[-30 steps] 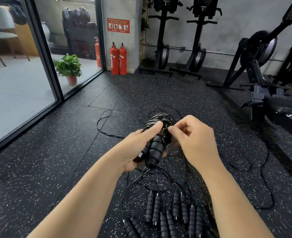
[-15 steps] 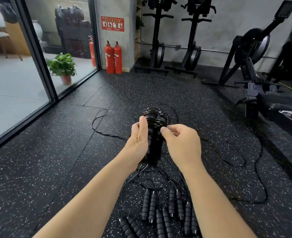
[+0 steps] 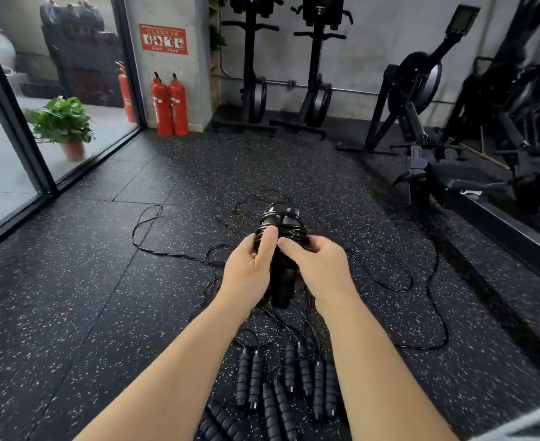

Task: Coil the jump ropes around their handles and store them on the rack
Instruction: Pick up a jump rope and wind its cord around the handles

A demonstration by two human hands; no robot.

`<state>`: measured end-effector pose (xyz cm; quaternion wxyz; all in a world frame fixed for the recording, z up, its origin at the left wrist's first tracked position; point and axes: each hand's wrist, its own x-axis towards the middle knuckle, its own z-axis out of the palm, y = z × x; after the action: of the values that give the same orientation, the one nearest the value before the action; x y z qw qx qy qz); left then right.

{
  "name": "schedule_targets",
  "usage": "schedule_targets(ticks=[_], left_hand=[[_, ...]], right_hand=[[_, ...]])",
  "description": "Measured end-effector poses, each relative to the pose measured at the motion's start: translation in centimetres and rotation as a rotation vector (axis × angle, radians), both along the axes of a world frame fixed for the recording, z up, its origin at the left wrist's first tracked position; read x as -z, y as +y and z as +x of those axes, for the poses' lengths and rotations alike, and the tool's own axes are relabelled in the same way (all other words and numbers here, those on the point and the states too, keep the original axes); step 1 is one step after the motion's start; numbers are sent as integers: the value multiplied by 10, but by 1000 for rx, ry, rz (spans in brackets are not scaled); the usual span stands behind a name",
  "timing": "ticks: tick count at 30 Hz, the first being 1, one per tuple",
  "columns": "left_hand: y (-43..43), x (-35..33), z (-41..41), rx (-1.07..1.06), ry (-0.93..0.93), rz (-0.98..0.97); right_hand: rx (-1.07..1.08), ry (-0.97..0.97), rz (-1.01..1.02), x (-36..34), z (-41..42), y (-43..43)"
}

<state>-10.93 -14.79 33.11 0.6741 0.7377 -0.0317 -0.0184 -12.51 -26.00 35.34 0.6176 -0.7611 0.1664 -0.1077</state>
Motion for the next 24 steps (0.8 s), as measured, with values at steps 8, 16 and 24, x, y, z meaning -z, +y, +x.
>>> schedule_targets(ticks=[8,16,24], left_hand=[[-17,3,-1,26,-81,84],[-16,-2,-18,168,28,47],[-20,-47,-53,223,10,113]], right_hand=[[45,-27,-57,6,-11,-16],[3,29,24,2,-27,-20],[170,-1,220,-27,-67,-35]])
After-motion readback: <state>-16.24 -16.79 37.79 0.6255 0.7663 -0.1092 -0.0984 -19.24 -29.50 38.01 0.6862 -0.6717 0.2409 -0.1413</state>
